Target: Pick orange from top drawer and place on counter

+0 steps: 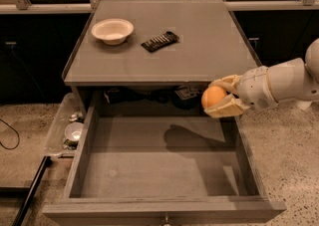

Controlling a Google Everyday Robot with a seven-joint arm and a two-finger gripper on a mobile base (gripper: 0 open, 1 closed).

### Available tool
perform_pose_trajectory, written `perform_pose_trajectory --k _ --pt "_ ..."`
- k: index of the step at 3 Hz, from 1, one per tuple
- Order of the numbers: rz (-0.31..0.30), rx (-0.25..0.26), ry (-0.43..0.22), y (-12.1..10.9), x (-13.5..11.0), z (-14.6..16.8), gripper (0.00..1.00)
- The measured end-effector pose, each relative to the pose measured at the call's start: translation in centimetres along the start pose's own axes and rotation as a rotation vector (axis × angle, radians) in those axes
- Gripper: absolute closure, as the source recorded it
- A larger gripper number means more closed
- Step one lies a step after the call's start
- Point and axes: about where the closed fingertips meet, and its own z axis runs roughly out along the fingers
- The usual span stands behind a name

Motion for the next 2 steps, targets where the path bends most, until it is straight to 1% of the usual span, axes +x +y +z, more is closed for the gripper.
perform_pose_trajectory --k 1,2 --pt "-0.021 0.000 -0.020 -0.4 -0.8 -0.1 1.00" --pt "-0.074 -0.029 -0.059 -2.6 -2.8 -0.1 1.00"
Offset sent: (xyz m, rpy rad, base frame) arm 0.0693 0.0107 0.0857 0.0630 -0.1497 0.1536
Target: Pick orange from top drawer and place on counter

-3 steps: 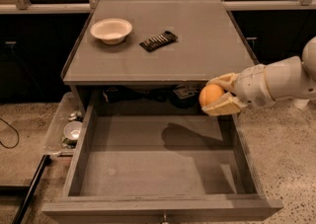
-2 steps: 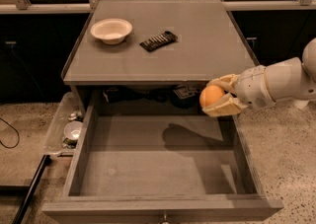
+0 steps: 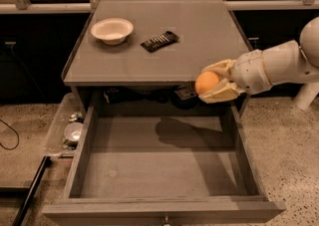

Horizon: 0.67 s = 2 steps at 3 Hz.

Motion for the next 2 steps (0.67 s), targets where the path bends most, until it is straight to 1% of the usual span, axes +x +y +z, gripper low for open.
perform_pose_trajectory --k 1,2 --pt "-0.038 -0.031 -0.046 -4.1 -2.4 0.0 1.00" --pt "-0.038 -0.061 -0.066 -7.8 -3.6 0.8 1.00"
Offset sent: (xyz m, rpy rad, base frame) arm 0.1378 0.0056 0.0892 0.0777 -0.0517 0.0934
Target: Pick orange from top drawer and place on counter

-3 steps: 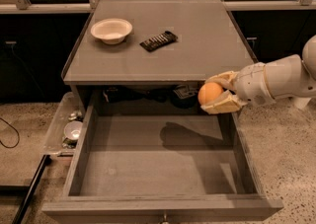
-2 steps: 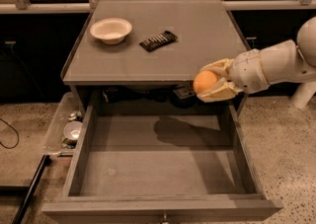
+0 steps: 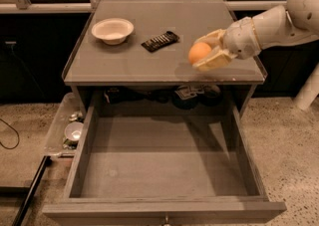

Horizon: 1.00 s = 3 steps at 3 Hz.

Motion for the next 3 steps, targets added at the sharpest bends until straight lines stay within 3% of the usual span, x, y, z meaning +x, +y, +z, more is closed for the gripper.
perform_pose_trajectory --k 1,2,3 --pt "0.027 0.062 -0.007 -4.1 -0.2 -0.6 1.00" --pt "0.051 0.183 0.003 -7.2 0.0 -1.1 1.00" --pt "0.080 0.232 -0.011 -9.3 0.9 0.2 1.00"
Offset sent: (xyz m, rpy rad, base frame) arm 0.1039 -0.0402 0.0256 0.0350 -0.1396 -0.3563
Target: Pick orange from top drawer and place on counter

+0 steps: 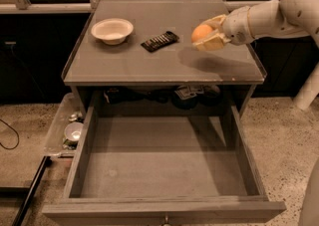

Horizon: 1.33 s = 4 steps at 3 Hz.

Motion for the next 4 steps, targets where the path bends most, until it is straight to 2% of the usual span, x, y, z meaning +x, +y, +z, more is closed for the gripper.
perform_pose_trajectory --k 2,3,4 --pt "0.058 -0.035 -0.012 -0.8 1.7 3.8 1.00" --pt "0.079 -0.040 -0.008 -0.9 2.3 4.6 1.00" --pt "0.079 -0.040 -0.008 -0.9 2.3 4.6 0.81"
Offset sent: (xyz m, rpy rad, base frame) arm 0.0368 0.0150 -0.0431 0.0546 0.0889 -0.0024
